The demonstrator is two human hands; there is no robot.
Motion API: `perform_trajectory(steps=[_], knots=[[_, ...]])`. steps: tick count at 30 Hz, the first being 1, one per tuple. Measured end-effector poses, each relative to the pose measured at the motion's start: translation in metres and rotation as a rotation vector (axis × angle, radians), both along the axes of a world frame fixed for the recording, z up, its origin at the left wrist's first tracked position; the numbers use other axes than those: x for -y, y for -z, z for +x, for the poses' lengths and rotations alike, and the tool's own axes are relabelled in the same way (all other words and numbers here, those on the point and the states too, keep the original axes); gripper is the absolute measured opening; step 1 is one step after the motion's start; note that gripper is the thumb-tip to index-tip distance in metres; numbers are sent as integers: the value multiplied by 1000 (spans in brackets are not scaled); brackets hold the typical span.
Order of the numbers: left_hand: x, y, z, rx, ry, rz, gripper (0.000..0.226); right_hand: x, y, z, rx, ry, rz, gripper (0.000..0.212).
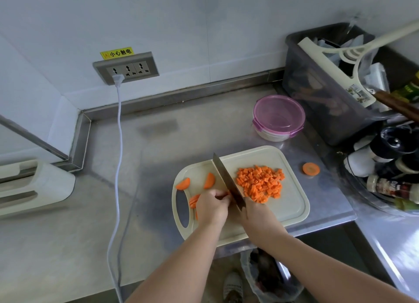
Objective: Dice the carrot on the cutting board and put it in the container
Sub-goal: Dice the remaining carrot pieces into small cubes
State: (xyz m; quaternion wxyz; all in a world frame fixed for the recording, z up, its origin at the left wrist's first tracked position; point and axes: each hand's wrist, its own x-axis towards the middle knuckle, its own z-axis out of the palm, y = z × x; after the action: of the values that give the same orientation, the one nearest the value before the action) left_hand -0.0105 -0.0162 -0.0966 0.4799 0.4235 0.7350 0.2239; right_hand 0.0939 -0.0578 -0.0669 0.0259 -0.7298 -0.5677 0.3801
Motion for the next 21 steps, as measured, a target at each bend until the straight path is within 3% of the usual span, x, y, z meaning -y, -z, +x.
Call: perform_trajectory(steps=[7,12,21], knots=[[2,-3,-2,22,51,-3,11,11,-12,6,-16,-5,87,15],[2,-2,-1,9,49,-18,11,17,-10,2,6,-23,103,25],[2,-2,-2,36,22,10,8,16,-5,-2,54,-35,74,24]])
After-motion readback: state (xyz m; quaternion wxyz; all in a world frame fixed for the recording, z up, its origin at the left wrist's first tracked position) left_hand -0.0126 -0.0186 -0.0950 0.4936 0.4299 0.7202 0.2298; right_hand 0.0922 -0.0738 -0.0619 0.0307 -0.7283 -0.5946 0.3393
